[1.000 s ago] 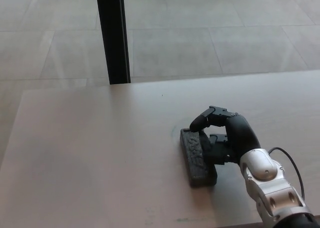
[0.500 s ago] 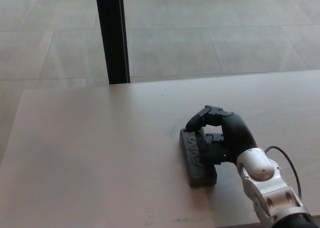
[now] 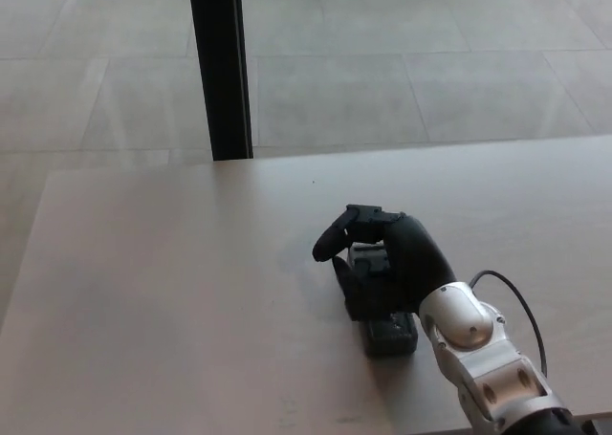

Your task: The robot uses its right hand to hold the eraser kept in the middle of the desk and use it to wipe the desk by swiping its surface twice

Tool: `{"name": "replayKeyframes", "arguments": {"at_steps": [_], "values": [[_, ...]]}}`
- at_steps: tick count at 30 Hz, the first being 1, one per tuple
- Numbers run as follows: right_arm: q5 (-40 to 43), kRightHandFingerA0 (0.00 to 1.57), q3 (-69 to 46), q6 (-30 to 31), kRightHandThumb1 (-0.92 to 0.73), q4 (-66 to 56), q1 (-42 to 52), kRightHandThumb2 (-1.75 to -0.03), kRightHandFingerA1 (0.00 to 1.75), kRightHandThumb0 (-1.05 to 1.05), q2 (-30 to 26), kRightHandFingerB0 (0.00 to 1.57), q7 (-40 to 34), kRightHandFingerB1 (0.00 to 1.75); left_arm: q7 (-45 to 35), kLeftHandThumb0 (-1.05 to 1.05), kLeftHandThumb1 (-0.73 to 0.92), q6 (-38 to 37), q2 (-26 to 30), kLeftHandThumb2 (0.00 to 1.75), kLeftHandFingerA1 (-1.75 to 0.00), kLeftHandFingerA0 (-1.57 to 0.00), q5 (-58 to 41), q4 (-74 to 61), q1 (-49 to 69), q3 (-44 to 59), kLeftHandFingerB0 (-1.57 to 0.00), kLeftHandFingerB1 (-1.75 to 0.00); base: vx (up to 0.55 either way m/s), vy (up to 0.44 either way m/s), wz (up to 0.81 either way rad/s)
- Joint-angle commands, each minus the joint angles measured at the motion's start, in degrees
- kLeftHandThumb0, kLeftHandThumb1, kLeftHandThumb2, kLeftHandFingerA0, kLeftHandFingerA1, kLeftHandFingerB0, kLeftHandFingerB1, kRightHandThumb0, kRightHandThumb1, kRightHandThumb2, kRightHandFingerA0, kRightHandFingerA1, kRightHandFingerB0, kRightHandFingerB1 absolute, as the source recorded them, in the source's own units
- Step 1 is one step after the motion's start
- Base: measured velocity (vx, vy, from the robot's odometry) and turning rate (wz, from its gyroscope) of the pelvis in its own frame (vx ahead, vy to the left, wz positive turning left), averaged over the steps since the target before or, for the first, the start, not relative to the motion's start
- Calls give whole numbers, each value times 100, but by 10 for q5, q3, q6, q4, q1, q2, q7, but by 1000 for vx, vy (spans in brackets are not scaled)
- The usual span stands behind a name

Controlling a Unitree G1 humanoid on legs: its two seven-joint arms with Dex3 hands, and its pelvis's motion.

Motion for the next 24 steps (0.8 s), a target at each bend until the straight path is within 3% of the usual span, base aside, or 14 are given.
{"name": "replayKeyframes", "arguments": {"at_steps": [1,2,7,10,12,16,17,19,24], "values": [[-15,97,17,12,-52,-17,42,-121,175,-23,8,81,-7,167,3,-43,90,-10,0,66,-96,-47,-1,-2,15,3,-35,-65,0,0,0],[-12,97,15,11,-50,-15,48,-123,175,-21,10,80,-7,168,0,-44,90,-15,-2,65,-103,-47,-4,-2,17,5,-34,-68,0,0,0],[-20,99,20,18,-46,-37,77,-130,175,-20,3,81,-11,168,-4,-42,87,-14,-3,66,-102,-52,-4,1,11,0,-37,-67,0,0,0],[-22,99,16,30,-45,-41,93,-129,175,-20,-2,83,-18,168,-5,-41,90,-13,-7,67,-91,-48,1,-4,13,-8,-35,-62,0,0,0],[-20,100,12,27,-48,-45,105,-126,175,-23,-6,82,-15,171,-3,-44,86,-13,-14,67,-101,-48,-6,-8,19,-3,-37,-70,0,0,0],[7,104,-19,37,-50,-54,121,-123,175,-27,4,86,-20,166,1,-43,88,-10,-18,65,-96,-49,-1,-23,35,-3,-37,-70,0,0,0],[32,107,-41,44,-44,-54,126,-133,175,-24,12,85,-14,164,4,-42,86,-9,-18,65,-99,-51,1,-22,35,-3,-39,-71,0,0,0],[65,108,-72,48,-42,-54,132,-138,175,-22,25,88,-3,160,-1,-42,86,-16,-18,65,-103,-52,-2,-11,33,-1,-39,-70,0,0,0],[124,109,-139,47,-48,-39,133,-132,175,-24,47,84,19,164,0,-43,85,-28,-19,64,-102,-54,-1,11,24,-2,-39,-66,0,0,0]]}}
